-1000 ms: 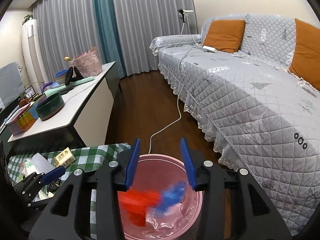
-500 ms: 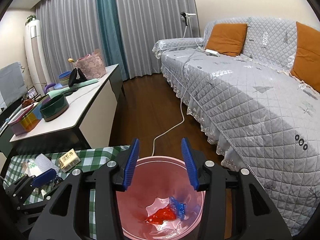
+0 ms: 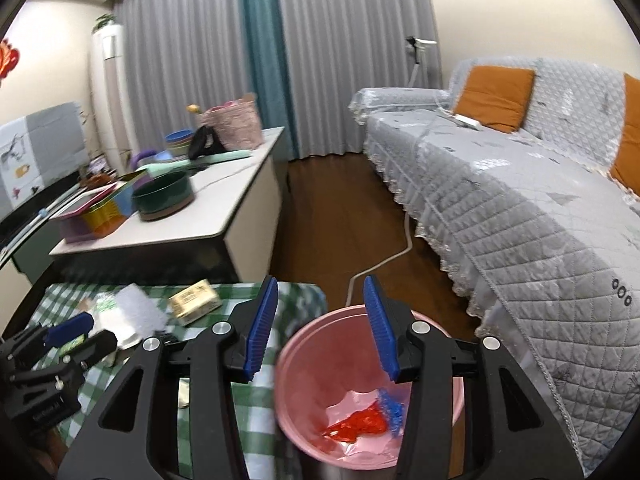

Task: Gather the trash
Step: 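Move both open tools back over the table toward the remaining trash, then grasp the cream paper with the right tool while the left tool grasps the green panda packet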

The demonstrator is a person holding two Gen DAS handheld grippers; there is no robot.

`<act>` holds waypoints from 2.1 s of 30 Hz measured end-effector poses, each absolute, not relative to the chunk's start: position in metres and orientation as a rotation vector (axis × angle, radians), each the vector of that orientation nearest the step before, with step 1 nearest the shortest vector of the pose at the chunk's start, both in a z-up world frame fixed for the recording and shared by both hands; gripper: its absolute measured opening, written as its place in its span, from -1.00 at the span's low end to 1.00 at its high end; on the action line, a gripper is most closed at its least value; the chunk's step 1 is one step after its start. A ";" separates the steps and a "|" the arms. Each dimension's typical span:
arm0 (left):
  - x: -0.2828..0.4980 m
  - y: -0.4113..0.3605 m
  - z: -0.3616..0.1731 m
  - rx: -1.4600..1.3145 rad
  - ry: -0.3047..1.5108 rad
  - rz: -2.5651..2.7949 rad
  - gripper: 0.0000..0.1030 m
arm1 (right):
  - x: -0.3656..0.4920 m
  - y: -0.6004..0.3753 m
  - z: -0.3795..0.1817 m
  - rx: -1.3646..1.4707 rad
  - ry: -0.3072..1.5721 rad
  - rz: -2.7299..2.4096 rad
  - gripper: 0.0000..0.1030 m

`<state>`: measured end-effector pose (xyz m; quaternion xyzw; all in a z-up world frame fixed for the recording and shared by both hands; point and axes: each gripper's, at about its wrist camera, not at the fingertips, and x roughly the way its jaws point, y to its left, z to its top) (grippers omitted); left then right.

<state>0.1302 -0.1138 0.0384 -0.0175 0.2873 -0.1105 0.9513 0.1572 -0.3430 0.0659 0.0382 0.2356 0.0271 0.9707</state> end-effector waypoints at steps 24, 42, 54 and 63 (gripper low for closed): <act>0.079 0.085 -0.032 -0.174 0.691 0.196 -0.05 | 0.162 -0.190 0.001 -0.031 0.665 0.363 -0.02; 0.119 0.078 -0.072 -0.061 0.851 0.283 -0.06 | 0.191 -0.170 -0.046 -0.132 0.816 0.386 0.00; 0.127 0.078 -0.069 -0.044 0.824 0.305 -0.65 | 0.195 -0.163 -0.052 -0.163 0.840 0.423 -0.39; 0.115 0.076 -0.053 -0.038 0.758 0.329 -0.98 | 0.186 -0.166 -0.044 -0.171 0.810 0.427 -0.86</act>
